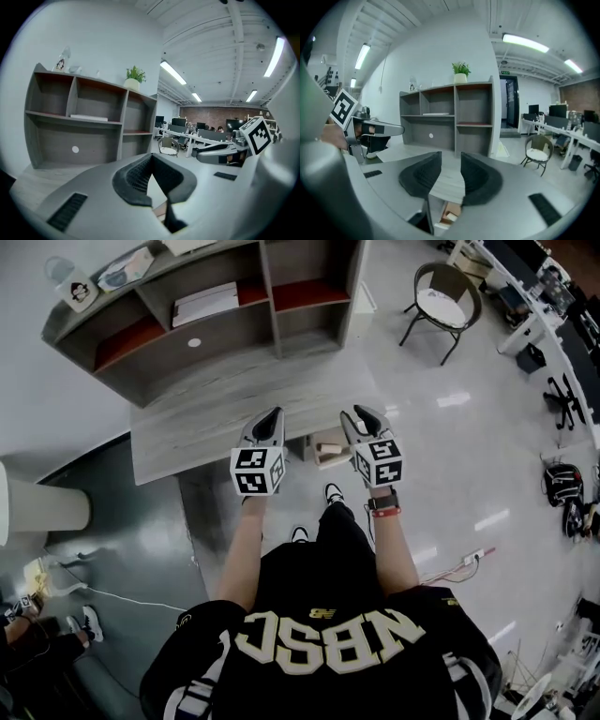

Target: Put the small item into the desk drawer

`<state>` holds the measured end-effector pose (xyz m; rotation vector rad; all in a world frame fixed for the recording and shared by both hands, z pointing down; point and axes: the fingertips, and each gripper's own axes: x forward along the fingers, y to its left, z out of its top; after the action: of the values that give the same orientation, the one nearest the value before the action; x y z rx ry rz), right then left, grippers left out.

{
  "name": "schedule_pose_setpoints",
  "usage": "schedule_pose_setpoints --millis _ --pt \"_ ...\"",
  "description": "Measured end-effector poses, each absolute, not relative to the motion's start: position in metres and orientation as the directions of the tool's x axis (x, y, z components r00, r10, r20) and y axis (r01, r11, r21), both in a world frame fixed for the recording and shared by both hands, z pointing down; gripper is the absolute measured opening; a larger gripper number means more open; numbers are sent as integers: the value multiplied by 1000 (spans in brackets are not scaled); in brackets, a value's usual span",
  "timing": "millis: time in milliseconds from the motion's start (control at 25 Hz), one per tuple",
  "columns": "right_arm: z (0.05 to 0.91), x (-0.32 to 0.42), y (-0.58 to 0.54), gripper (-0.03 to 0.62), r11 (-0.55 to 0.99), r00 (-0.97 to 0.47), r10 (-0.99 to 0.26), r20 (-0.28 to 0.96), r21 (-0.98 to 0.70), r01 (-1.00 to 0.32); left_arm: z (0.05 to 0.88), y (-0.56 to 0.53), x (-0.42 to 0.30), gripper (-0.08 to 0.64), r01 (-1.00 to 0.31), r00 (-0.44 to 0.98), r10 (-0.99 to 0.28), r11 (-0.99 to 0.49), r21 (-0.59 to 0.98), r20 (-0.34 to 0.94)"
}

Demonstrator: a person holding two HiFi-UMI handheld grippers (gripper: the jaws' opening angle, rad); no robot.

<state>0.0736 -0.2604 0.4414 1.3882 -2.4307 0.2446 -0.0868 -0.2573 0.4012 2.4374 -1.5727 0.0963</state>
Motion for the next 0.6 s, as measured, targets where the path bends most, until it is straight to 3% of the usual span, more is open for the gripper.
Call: schedule_pose_setpoints --millis 600 --pt "332 73 -248 67 471 -462 -878 126 46 -881 314 -243 -93 8 -937 347 -938 -345 61 19"
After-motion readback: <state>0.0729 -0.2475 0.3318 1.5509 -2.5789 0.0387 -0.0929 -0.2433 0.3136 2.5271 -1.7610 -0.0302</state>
